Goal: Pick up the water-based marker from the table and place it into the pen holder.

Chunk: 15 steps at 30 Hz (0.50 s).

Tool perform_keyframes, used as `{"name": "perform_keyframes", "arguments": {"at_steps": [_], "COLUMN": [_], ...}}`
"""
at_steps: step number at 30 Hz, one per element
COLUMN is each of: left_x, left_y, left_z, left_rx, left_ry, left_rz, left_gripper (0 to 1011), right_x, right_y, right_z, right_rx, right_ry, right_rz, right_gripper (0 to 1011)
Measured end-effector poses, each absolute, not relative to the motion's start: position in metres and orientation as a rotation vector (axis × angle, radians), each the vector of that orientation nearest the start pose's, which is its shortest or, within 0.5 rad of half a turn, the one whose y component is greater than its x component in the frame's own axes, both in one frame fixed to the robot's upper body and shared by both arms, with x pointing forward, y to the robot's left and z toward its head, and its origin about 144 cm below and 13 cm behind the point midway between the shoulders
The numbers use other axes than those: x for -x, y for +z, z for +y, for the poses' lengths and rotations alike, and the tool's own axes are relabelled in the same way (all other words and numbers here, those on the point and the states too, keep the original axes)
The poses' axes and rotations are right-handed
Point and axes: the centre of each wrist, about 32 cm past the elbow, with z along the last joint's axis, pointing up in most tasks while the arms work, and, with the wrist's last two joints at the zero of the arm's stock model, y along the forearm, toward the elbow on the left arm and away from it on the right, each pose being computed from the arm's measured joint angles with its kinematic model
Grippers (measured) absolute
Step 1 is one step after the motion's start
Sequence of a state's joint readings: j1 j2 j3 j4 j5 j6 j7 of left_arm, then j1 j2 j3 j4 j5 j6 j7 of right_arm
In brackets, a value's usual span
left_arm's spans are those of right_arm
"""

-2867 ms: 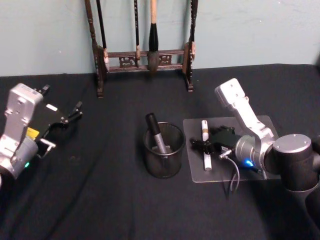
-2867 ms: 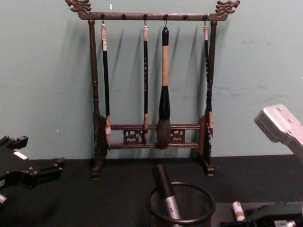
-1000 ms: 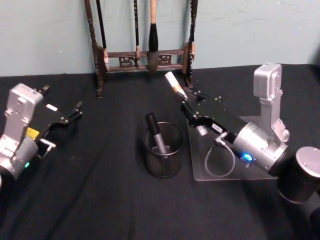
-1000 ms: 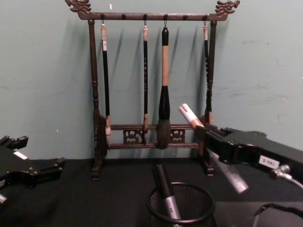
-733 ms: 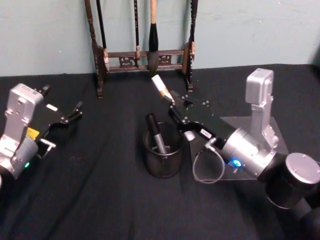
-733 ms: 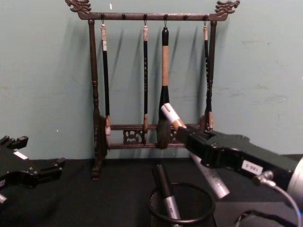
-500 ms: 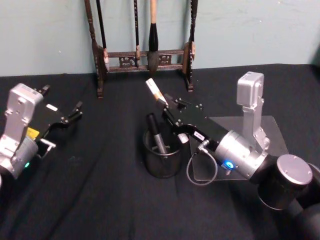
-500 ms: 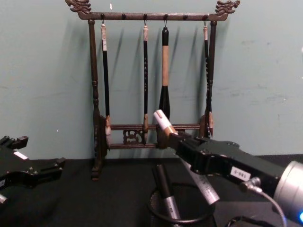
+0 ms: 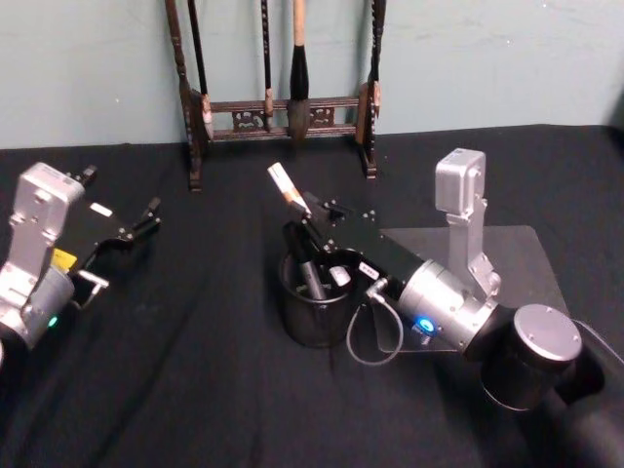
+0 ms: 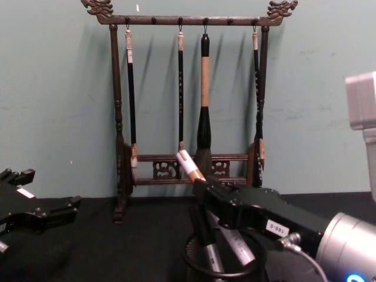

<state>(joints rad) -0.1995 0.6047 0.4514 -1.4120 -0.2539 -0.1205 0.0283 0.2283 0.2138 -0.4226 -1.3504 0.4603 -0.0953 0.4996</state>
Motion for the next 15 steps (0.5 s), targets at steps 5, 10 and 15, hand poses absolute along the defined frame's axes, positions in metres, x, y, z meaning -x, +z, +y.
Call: {"name": "perform_keyframes", "arguments": {"at_steps": [5, 10, 15], "left_x": [-0.4886, -0.4886, -0.4886], "left_y": [1.1398, 1.1398, 1.1398], "left_z": [0.3097, 0.3096, 0.3097], "left_rx": [-0.304, -0.304, -0.304], "left_ry": [1.248, 1.248, 1.248], "left_rz": [-0.285, -0.285, -0.285], "left_gripper": [1001, 1001, 1001], "right_x": [-0.5007, -0.5002, -0.5003], "right_y": [1.1275, 1.127, 1.1273], "right_z": [-0.1751, -0.1752, -0.1755], "right_rx": [-0.124, -0.117, -0.117], "right_ry": [-0.733, -0.737, -0.736], "right_rz": [0.114, 0.111, 0.111], "right_gripper": [177, 177, 177]}}
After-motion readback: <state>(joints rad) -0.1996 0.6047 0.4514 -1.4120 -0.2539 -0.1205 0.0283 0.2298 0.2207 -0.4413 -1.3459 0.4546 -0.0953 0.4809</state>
